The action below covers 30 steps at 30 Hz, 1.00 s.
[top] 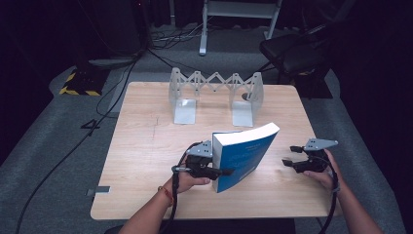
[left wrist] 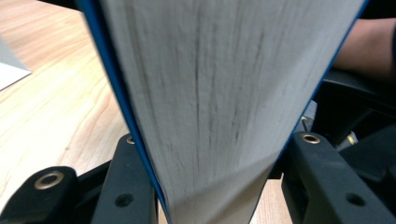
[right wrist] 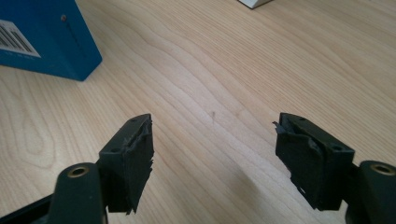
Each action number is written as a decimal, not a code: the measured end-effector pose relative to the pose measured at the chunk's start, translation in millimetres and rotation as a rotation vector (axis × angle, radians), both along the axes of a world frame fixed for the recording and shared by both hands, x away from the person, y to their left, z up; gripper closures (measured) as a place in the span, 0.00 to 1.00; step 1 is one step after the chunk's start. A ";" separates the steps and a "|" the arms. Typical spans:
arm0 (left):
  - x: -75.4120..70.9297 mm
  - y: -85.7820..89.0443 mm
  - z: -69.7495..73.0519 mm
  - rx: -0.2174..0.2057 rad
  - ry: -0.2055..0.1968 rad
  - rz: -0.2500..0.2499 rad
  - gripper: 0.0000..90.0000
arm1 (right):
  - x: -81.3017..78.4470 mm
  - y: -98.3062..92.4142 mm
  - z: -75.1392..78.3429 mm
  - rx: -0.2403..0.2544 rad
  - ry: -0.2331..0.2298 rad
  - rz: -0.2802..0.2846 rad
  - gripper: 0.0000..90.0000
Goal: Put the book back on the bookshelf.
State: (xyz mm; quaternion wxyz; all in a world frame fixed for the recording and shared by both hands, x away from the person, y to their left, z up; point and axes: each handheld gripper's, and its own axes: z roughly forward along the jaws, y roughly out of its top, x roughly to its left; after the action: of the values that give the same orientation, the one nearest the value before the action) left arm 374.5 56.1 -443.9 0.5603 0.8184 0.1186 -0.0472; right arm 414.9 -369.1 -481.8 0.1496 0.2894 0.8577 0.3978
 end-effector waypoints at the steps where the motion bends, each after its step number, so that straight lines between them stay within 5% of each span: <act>1: 1.6 0.0 0.4 0.004 -0.003 -0.020 0.66 | -0.2 0.6 0.2 0.004 -0.001 0.004 0.32; 10: 5.2 11.0 5.7 0.069 -0.046 -0.069 0.66 | -11.4 15.9 22.9 0.088 -0.073 0.108 0.32; 23: 8.3 19.1 6.4 0.072 -0.029 -0.147 0.66 | -18.1 29.4 32.0 0.110 -0.100 0.189 0.32; 30: 4.8 20.2 8.5 0.101 -0.060 -0.126 0.64 | -19.7 46.2 52.6 0.172 -0.140 0.279 0.32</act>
State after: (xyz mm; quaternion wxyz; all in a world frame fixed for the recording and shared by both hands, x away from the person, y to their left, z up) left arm 379.3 76.3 -435.4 0.5175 0.8525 0.0522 -0.0517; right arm 395.2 -322.9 -429.2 0.1268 0.1509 0.8398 0.5058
